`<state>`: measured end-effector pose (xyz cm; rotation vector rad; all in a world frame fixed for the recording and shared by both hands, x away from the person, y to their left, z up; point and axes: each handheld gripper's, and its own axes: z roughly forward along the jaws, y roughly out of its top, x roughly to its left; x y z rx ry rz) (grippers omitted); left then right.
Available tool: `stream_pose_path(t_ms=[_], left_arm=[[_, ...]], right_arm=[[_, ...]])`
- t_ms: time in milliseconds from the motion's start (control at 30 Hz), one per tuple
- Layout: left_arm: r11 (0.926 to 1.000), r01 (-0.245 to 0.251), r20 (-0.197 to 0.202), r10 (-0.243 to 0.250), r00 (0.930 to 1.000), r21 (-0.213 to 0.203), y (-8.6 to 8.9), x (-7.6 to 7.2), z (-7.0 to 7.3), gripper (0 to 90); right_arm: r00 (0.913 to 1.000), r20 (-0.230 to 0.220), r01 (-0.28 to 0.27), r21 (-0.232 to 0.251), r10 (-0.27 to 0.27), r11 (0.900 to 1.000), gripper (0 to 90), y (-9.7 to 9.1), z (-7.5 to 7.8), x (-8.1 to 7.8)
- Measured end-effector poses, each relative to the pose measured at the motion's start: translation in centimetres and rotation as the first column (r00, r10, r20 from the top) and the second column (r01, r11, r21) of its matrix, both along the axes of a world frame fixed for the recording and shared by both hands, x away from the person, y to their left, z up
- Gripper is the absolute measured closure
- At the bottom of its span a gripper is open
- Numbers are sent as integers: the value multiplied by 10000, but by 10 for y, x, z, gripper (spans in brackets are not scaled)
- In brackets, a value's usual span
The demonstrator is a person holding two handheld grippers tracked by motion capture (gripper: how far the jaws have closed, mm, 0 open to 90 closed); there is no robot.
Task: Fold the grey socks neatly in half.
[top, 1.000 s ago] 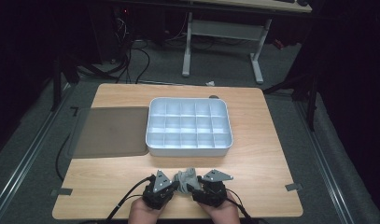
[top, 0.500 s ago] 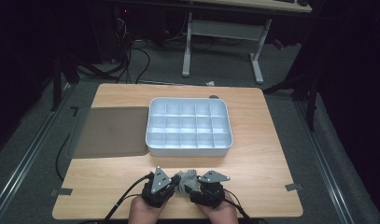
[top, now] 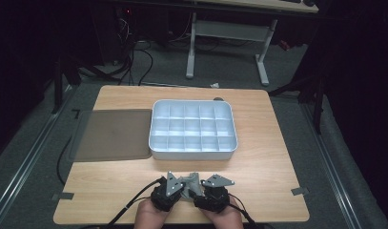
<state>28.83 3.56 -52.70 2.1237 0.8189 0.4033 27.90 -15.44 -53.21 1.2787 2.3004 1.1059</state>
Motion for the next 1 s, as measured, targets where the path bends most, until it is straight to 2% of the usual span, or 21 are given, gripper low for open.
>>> stream_pose_path(t_ms=[200,467,800,900,1000], left_arm=[[10000,12,27,-11,10000,-72,2,-1,-2,900],[9999,58,-45,-59,10000,-108,2,0,-2,900],[9998,88,-75,-90,9999,-165,3,1,-2,900],[9998,83,-88,-85,9999,-186,3,1,-2,900],[9997,81,-103,-83,9999,-211,3,1,-2,900]], right_arm=[[9999,58,-134,83,133,9999,404,-1,0,-1],[9976,663,-197,356,173,9992,431,-6,29,-3],[9939,1099,72,443,-120,9990,487,-8,54,22],[9935,1127,74,491,-129,9988,541,-7,55,25],[9955,950,-25,339,-7,9994,575,-7,49,21]])
